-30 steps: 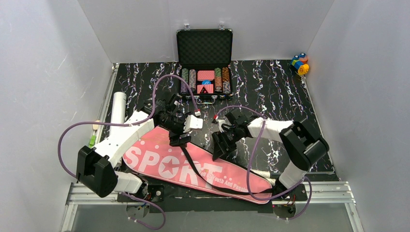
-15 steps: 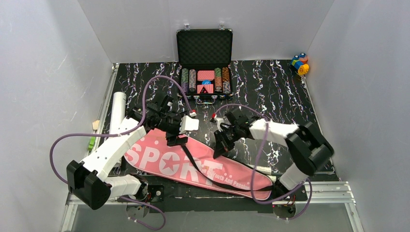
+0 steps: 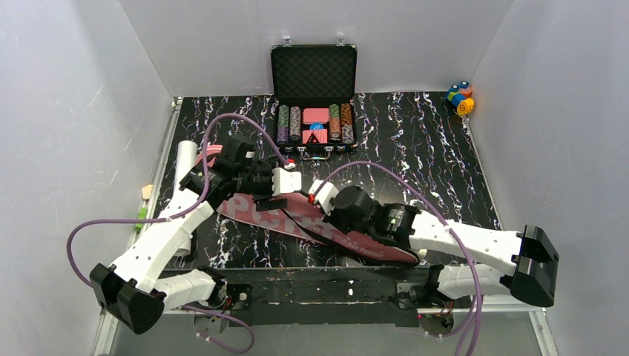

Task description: Pack up the badminton gear

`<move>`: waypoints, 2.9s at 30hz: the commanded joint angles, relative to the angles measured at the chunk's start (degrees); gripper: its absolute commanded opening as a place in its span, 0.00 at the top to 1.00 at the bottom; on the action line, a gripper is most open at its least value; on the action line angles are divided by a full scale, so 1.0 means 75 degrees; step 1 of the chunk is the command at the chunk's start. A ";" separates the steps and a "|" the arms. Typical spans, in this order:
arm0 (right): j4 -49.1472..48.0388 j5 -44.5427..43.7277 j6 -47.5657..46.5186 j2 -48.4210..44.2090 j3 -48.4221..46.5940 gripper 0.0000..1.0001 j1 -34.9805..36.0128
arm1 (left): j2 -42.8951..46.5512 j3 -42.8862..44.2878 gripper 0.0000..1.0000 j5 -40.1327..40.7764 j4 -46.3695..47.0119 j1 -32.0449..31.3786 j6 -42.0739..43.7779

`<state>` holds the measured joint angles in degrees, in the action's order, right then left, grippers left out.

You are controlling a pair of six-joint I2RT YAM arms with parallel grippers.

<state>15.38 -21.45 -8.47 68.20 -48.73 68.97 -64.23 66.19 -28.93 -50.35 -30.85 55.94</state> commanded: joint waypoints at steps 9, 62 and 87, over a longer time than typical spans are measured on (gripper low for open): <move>-0.3904 -0.5071 -0.3257 0.0407 0.1153 0.99 0.2206 | 0.0052 0.0452 0.28 0.0107 -0.0848 0.0059 0.1026; 0.0415 -0.4069 0.1257 -0.2826 -0.2021 0.23 -0.0996 | -0.0278 0.0349 1.00 0.0306 0.0847 -0.0337 -0.1723; 0.2970 0.0512 0.6305 -0.3437 -0.2781 0.99 -0.7794 | 0.0771 0.0467 1.00 0.0235 0.0537 -0.0258 -0.2508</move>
<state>40.16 -27.88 34.87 41.23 -69.08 15.97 -61.71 67.88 -24.71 -49.69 -33.10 37.30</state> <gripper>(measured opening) 0.022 0.065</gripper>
